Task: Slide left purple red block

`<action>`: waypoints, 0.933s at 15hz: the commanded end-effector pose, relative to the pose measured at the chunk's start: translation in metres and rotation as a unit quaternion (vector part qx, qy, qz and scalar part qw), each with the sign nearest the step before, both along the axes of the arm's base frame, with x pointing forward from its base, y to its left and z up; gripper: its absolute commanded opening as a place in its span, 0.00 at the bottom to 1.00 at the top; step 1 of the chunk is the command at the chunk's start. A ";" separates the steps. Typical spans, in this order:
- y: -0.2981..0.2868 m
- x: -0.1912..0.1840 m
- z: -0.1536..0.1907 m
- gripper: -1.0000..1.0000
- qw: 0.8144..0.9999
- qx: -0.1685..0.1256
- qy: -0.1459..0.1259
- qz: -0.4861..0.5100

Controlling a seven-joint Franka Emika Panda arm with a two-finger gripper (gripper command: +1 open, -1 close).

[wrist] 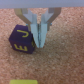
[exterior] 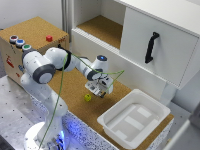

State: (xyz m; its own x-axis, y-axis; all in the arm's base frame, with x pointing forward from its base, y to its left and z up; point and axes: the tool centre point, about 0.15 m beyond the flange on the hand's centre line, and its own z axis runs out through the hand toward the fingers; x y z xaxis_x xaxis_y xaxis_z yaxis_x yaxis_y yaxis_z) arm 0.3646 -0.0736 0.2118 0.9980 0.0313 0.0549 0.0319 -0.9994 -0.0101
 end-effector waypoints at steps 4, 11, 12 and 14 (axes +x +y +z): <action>0.040 0.013 -0.005 0.00 0.999 0.000 -0.040 0.004; 0.049 0.002 -0.006 0.00 1.000 -0.008 -0.013 0.004; 0.050 0.004 -0.004 0.00 1.000 -0.008 -0.014 0.004; 0.058 0.009 -0.005 0.00 1.000 -0.004 -0.014 0.001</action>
